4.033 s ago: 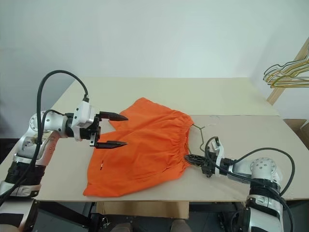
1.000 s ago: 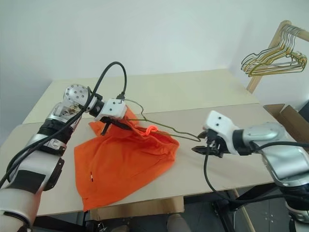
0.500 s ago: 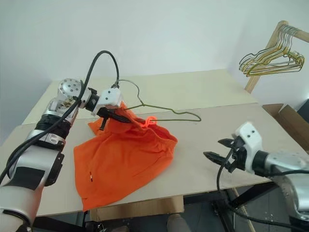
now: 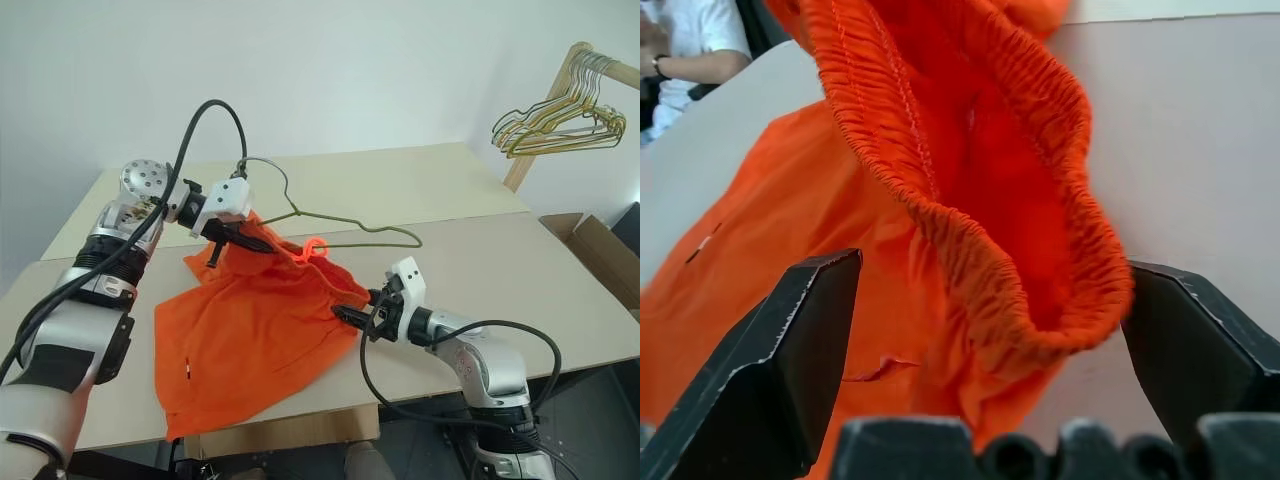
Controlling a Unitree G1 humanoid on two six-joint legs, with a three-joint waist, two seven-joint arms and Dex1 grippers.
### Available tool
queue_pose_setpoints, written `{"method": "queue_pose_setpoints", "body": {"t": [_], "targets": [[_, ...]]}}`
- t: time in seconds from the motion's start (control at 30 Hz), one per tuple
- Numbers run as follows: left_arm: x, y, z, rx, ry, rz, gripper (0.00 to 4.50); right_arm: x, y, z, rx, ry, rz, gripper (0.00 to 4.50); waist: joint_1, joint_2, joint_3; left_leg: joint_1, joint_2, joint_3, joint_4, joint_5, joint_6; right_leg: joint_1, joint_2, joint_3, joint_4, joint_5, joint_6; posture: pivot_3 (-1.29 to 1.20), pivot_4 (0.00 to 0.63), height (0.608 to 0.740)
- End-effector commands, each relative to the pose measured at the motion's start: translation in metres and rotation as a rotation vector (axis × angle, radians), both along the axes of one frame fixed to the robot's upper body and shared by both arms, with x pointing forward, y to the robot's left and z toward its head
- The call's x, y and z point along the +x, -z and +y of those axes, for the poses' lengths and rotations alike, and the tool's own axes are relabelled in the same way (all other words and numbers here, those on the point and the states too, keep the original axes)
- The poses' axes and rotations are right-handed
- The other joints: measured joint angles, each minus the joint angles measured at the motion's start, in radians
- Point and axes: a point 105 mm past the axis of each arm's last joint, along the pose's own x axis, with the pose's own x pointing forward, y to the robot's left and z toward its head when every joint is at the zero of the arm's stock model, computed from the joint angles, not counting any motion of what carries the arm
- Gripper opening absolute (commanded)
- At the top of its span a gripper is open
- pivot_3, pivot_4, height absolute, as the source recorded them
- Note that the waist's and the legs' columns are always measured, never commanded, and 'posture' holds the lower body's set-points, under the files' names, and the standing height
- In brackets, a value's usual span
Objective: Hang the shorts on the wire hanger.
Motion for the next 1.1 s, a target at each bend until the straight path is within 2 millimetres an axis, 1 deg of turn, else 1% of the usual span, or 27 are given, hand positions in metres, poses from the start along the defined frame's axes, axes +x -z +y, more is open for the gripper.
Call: {"method": "queue_pose_setpoints", "body": {"t": [0.03,0.07,0.13,0.17,0.2,0.27,0.3,0.33,0.37,0.4,0.47,0.57,0.67,0.73,0.83,0.9,0.97,1.1], "targets": [[-0.001,-0.018,-0.001,-0.037,0.011,-0.056,0.0,-0.002,-0.004,0.012,0.01,-0.067,0.004,4.06,-0.001,0.0,0.0,0.0,0.0,0.0,0.0,0.0,0.0,0.0,0.0,0.0,0.0,0.0,0.0,-0.14,0.0,0.74],[-0.001,-0.018,0.0,-0.036,0.011,-0.056,0.0,-0.002,-0.002,0.013,0.006,-0.072,0.01,3.67,-0.001,0.0,0.0,0.0,0.0,0.0,0.0,0.0,0.0,0.0,0.0,0.0,0.0,0.0,0.0,-0.14,0.0,0.74],[-0.001,-0.018,0.0,-0.037,0.009,-0.058,0.0,-0.002,0.002,0.013,-0.001,-0.072,0.024,3.11,-0.001,0.0,0.0,0.0,0.0,-0.001,0.0,0.0,0.0,0.0,0.0,-0.001,0.001,0.0,0.0,-0.14,0.0,0.74],[-0.001,-0.018,0.0,-0.038,0.008,-0.059,0.0,-0.001,0.004,0.012,-0.001,-0.063,0.03,2.92,-0.001,0.0,0.0,0.0,0.0,-0.001,0.0,0.0,0.0,0.0,0.0,-0.001,0.001,0.0,0.0,-0.14,0.0,0.74],[-0.001,-0.018,0.0,-0.039,0.007,-0.06,0.0,0.0,0.004,0.01,-0.001,-0.055,0.034,2.52,-0.001,0.0,0.0,0.0,0.0,-0.001,0.0,0.0,0.0,0.0,0.0,-0.001,0.001,0.0,0.0,-0.14,0.0,0.74],[-0.001,-0.019,0.0,-0.039,0.006,-0.061,0.0,0.001,0.005,0.007,0.002,-0.043,0.038,1.92,-0.001,0.0,0.0,0.0,0.0,-0.002,0.0,0.0,0.0,0.0,0.0,-0.001,0.001,0.0,0.0,-0.14,0.0,0.74],[-0.001,-0.019,0.001,-0.039,0.005,-0.061,0.0,0.001,0.005,0.006,0.003,-0.041,0.039,1.49,-0.001,0.0,0.0,0.0,0.0,-0.002,0.0,0.0,0.0,0.0,0.0,-0.001,0.001,0.0,0.0,-0.14,0.0,0.74],[-0.001,-0.019,0.001,-0.039,0.005,-0.061,0.0,0.001,0.006,0.005,-0.003,-0.035,0.042,1.2,-0.001,0.0,0.0,0.0,0.0,-0.002,0.0,0.0,0.0,0.0,0.0,-0.001,0.001,0.0,0.0,-0.14,0.0,0.74],[-0.001,-0.019,0.001,-0.039,0.005,-0.061,0.0,0.001,0.007,0.003,-0.008,-0.032,0.045,1.04,-0.001,0.0,0.0,0.0,0.0,-0.002,0.0,0.0,0.0,0.0,0.0,-0.001,0.001,0.0,0.0,-0.14,0.0,0.74],[-0.001,-0.019,0.001,-0.039,0.004,-0.061,0.0,0.001,0.008,0.001,-0.014,-0.027,0.047,0.59,-0.001,0.0,0.0,0.0,0.0,-0.002,0.0,0.0,0.0,0.0,0.0,-0.001,0.001,0.0,0.0,-0.14,0.0,0.74],[-0.001,-0.019,0.001,-0.039,0.004,-0.061,0.0,0.002,0.009,-0.004,-0.023,-0.014,0.05,0.02,-0.001,0.0,0.0,0.0,0.0,-0.002,0.0,0.0,0.0,0.0,0.0,-0.002,0.001,0.0,0.0,-0.14,0.0,0.74],[-0.004,-0.018,0.003,-0.042,0.012,-0.049,0.0,0.001,0.006,-0.012,-0.025,-0.004,0.05,0.02,-0.001,0.0,0.0,0.0,0.0,-0.002,0.0,0.0,0.0,0.0,0.0,-0.002,0.001,0.0,0.0,-0.14,0.0,0.74],[-0.012,-0.016,0.01,-0.052,0.034,-0.031,0.0,0.001,0.001,-0.032,-0.047,0.027,0.051,0.02,-0.003,0.0,0.0,0.0,0.0,-0.003,0.0,0.0,0.0,0.0,0.0,-0.001,0.001,0.0,0.0,-0.15,0.0,0.74],[-0.021,-0.013,0.018,-0.055,0.054,-0.009,0.0,0.002,-0.003,-0.048,-0.061,0.047,0.061,0.02,-0.004,0.0,0.0,0.0,0.0,-0.003,0.0,0.0,0.0,0.0,0.0,-0.001,0.001,0.0,0.0,-0.16,0.0,0.74],[-0.032,-0.004,0.03,-0.014,0.071,0.024,0.0,0.0,-0.014,-0.067,-0.082,0.047,0.049,0.02,-0.003,0.0,0.0,0.0,0.0,-0.006,0.0,0.0,0.0,0.0,0.0,-0.001,0.001,0.0,0.0,-0.16,0.0,0.74],[-0.033,0.0,0.036,0.003,0.059,0.047,0.0,-0.001,-0.019,-0.075,-0.102,0.039,0.043,0.02,-0.001,0.0,0.0,0.001,0.0,-0.007,0.0,0.0,0.0,0.0,0.0,-0.001,0.001,0.0,0.0,-0.16,0.0,0.74],[-0.03,0.003,0.042,0.018,0.037,0.056,0.0,-0.001,-0.023,-0.082,-0.126,0.037,0.038,0.02,0.001,0.0,0.0,0.001,0.0,-0.007,0.0,0.0,0.0,0.001,0.0,-0.001,0.001,0.0,0.0,-0.16,0.0,0.74],[-0.027,0.01,0.049,0.056,0.019,0.053,0.0,0.0,-0.029,-0.091,-0.146,0.031,0.033,0.02,0.001,0.0,0.0,0.0,0.0,-0.004,0.0,0.0,0.0,0.001,0.0,-0.002,0.0,0.0,0.0,-0.16,0.0,0.74]]}}
